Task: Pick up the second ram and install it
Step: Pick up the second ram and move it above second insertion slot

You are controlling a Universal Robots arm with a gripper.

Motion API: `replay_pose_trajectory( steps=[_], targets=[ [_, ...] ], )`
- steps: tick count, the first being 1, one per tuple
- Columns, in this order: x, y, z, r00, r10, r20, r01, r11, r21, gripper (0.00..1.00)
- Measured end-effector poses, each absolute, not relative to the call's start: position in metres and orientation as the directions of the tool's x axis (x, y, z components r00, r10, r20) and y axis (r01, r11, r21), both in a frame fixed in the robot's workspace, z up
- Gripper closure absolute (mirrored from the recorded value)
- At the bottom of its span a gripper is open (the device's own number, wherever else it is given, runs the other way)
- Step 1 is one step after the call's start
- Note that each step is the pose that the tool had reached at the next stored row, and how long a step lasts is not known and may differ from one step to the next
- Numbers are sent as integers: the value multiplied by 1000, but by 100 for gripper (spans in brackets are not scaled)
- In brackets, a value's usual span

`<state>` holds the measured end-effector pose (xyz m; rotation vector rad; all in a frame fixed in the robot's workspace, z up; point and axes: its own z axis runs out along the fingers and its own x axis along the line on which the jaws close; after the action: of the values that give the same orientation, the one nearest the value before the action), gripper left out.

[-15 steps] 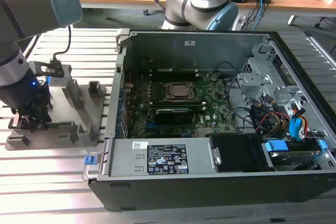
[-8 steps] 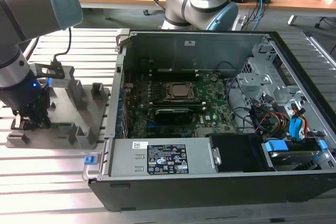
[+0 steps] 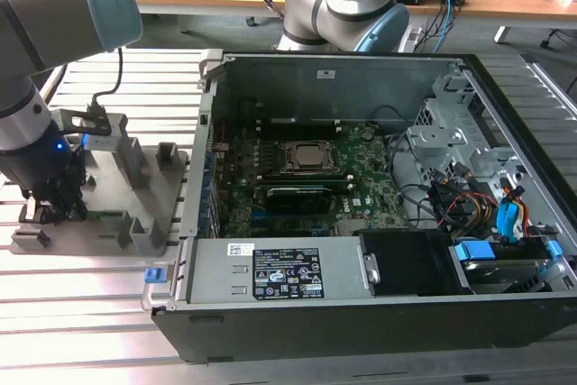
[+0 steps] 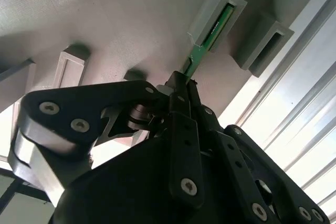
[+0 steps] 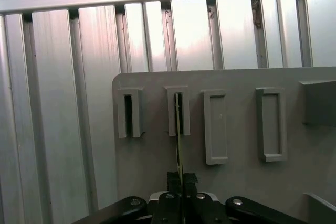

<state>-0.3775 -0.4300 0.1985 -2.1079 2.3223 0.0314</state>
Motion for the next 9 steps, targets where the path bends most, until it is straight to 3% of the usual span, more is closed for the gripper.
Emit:
replay_pose_trajectory(
  steps=[9],
  targets=[
    [-377, -430, 203, -97, -995, -16, -995, 96, 11, 86]
  ],
)
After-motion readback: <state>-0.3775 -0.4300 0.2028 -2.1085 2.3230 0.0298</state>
